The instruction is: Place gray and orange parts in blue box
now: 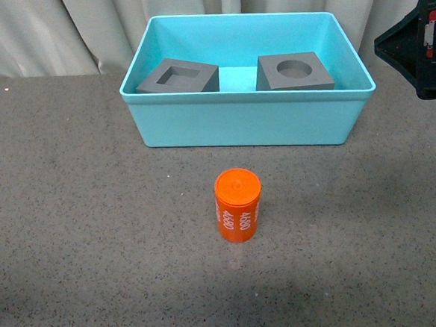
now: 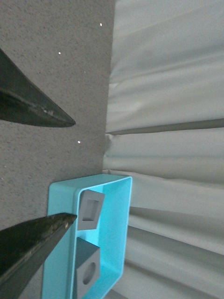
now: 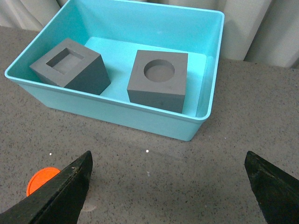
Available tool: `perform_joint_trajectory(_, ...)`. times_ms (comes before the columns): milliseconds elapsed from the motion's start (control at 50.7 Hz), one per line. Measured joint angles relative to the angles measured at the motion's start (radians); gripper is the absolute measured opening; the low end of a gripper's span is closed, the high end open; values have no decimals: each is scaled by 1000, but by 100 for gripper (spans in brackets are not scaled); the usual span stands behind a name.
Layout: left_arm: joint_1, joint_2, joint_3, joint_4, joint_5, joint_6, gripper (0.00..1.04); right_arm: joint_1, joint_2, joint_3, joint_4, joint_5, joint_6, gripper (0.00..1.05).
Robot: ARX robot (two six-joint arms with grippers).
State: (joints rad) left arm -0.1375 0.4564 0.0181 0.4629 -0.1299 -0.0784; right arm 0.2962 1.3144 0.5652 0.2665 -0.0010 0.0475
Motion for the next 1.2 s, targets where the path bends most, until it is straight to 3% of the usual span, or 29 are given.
perform_joint_trajectory(118,104,-74,0,-81,118,51,31,0,-1,0,0,0,0,95)
perform_joint_trajectory(296,134,-142,0,-143,127,60,4,0,-1,0,0,0,0,95)
perform_joint_trajectory(789,135,-281,0,-283,129,70,4,0,-1,0,0,0,0,95)
perform_joint_trajectory(907,135,-420,0,-451,130,71,4,0,-1,0,0,0,0,95)
perform_joint_trajectory(1203,135,-451,0,-461,130,71,4,0,-1,0,0,0,0,95)
